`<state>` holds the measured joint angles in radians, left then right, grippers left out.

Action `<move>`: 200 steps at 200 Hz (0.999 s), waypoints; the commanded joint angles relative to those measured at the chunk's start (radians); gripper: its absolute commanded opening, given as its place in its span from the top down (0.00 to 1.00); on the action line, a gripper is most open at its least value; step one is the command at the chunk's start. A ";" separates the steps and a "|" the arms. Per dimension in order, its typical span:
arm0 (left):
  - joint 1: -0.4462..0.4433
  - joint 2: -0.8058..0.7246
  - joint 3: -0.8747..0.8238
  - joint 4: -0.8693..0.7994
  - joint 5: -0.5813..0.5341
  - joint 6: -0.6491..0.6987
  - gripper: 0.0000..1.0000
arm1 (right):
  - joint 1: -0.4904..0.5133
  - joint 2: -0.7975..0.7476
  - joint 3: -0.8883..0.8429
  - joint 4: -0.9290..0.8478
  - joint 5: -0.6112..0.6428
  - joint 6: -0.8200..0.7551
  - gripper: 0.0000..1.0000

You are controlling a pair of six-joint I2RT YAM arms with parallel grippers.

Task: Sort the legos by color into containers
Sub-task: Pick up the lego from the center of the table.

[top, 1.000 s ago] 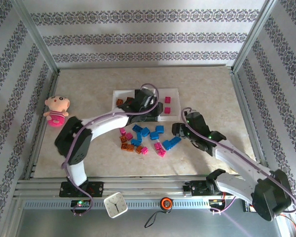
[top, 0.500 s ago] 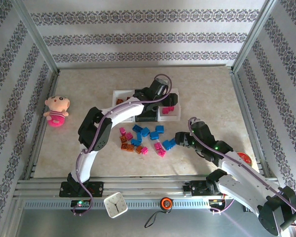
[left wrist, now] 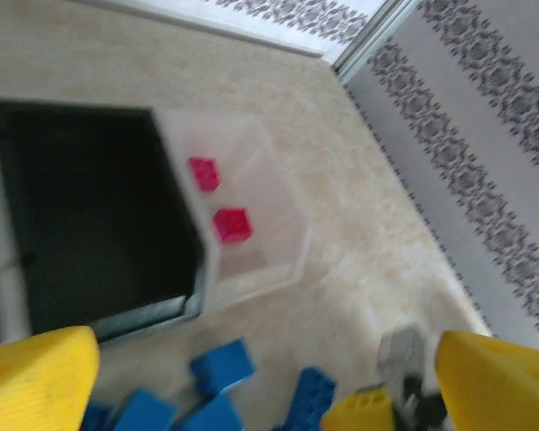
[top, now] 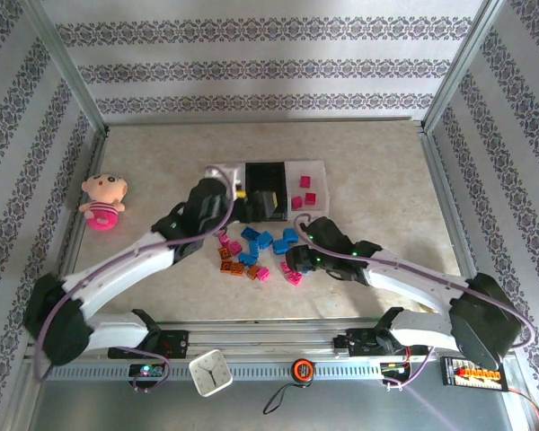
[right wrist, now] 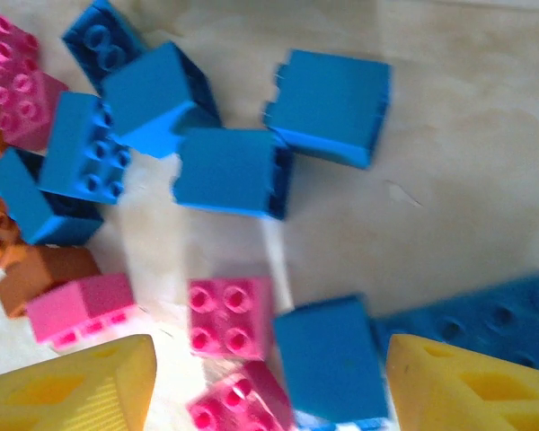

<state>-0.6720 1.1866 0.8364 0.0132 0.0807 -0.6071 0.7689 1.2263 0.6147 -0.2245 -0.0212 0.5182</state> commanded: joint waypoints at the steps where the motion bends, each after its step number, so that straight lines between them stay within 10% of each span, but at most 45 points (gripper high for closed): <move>1: 0.009 -0.156 -0.142 -0.020 -0.077 -0.036 0.00 | 0.030 0.075 0.051 0.069 0.075 0.012 0.31; 61: 0.009 -0.559 -0.367 -0.164 -0.188 -0.078 0.00 | 0.059 0.333 0.176 0.111 0.163 0.052 0.32; 127: 0.009 -0.633 -0.384 -0.231 -0.216 -0.083 0.00 | 0.058 0.487 0.278 0.082 0.171 0.028 0.47; 200: 0.010 -0.633 -0.418 -0.183 -0.190 -0.066 0.00 | 0.070 0.138 0.155 0.052 0.071 -0.006 0.71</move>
<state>-0.6720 0.5610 0.4419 -0.1791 -0.1131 -0.6785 0.8307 1.5364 0.8013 -0.1493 0.0910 0.5404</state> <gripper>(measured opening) 0.997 0.372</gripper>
